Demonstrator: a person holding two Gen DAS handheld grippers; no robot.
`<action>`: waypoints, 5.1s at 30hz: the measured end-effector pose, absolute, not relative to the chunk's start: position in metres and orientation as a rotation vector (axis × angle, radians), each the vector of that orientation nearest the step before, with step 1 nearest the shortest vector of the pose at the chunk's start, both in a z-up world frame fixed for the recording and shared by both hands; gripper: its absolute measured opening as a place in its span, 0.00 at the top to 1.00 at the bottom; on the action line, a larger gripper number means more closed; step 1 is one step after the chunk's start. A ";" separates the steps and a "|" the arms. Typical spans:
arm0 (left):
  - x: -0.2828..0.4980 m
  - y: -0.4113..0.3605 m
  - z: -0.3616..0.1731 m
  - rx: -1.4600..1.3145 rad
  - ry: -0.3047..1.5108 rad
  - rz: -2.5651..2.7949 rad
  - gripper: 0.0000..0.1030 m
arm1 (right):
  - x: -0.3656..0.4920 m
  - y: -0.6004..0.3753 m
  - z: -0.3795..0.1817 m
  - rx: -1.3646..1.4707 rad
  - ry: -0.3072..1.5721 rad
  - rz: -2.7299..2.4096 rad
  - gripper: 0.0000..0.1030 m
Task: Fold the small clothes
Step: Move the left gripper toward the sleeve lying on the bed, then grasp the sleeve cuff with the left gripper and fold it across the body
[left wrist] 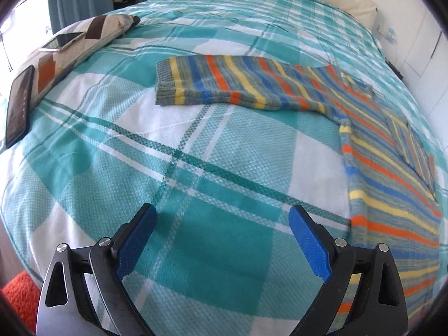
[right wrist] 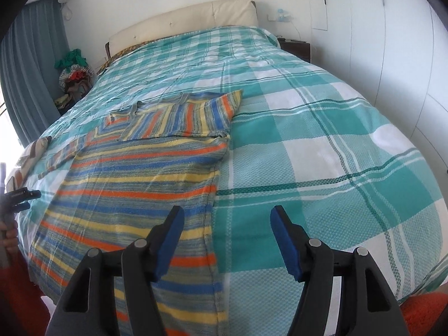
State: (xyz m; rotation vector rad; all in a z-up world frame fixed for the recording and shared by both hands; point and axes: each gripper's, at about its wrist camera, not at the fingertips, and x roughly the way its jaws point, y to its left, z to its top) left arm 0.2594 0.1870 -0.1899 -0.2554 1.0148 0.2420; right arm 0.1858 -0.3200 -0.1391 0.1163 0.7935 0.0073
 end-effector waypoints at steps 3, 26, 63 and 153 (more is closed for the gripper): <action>0.260 0.181 -0.206 -0.163 1.014 0.228 0.01 | 0.187 -0.321 -0.145 0.112 0.821 -0.001 0.38; 0.283 0.173 -0.210 -0.054 0.942 0.255 0.00 | 0.194 -0.327 -0.160 0.171 0.878 -0.019 0.38; 0.299 0.178 -0.211 -0.010 0.920 0.121 0.00 | 0.196 -0.330 -0.162 0.208 0.890 -0.008 0.38; 0.395 0.339 -0.179 -0.748 1.144 0.112 0.38 | 0.201 -0.330 -0.167 0.241 0.907 0.037 0.34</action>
